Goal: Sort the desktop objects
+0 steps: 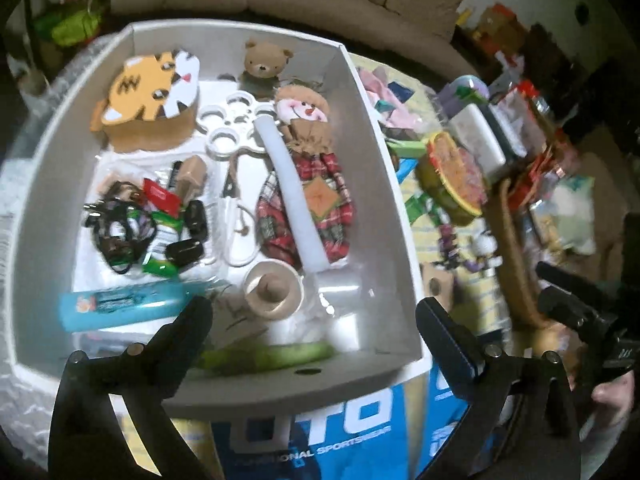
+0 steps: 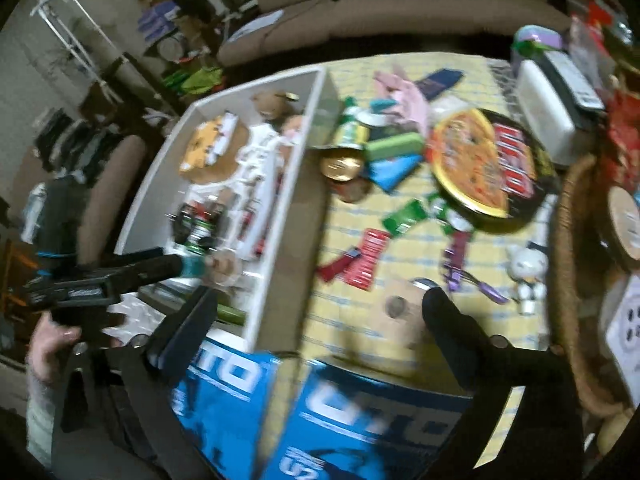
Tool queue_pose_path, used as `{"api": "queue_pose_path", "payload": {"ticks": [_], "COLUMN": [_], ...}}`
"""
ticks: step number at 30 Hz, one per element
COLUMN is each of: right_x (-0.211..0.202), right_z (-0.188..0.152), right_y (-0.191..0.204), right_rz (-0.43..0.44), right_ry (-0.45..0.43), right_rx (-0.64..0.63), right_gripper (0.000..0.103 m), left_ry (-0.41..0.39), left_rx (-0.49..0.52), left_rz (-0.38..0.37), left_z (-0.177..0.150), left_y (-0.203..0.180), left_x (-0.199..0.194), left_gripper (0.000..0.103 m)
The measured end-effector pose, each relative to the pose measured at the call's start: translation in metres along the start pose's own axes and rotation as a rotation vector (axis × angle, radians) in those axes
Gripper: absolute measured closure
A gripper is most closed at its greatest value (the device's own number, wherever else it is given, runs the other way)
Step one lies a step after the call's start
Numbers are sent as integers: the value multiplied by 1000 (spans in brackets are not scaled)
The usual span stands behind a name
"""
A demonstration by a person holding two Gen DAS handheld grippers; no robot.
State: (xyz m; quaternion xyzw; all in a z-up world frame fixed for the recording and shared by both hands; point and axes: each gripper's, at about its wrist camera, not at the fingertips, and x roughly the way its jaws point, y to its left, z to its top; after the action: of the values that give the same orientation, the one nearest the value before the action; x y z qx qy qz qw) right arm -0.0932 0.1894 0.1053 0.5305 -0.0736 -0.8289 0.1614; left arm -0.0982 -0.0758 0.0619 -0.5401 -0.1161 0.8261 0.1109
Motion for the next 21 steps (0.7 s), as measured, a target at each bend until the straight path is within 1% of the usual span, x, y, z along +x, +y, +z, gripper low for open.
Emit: {"api": "queue_pose_path", "payload": {"ticks": [3, 6, 11, 14, 16, 19, 21], "right_x": [0, -3, -4, 1, 8, 18, 23], "right_z": [-15, -32, -58, -67, -70, -72, -72], "right_y": [-7, -14, -26, -32, -36, -39, -36], "right_rz": [-50, -49, -38, -35, -14, 58, 68], "right_ry": [3, -5, -1, -5, -2, -5, -12], "right_rx": [-19, 0, 41, 48, 52, 51, 23], "right_gripper": [0, 0, 0, 0, 0, 0, 0], "left_ry": [-41, -71, -68, -59, -54, -47, -50], "left_rx": [34, 63, 99, 108, 107, 93, 86], "left_rz": [50, 93, 111, 117, 118, 111, 124], "left_z": [-15, -33, -62, -79, -89, -102, -110], "left_y": [-14, -27, -44, -50, -49, -43, -36], "left_x": [-12, -24, -35, -36, -37, -38, -39], "left_gripper": [0, 0, 0, 0, 0, 0, 0]}}
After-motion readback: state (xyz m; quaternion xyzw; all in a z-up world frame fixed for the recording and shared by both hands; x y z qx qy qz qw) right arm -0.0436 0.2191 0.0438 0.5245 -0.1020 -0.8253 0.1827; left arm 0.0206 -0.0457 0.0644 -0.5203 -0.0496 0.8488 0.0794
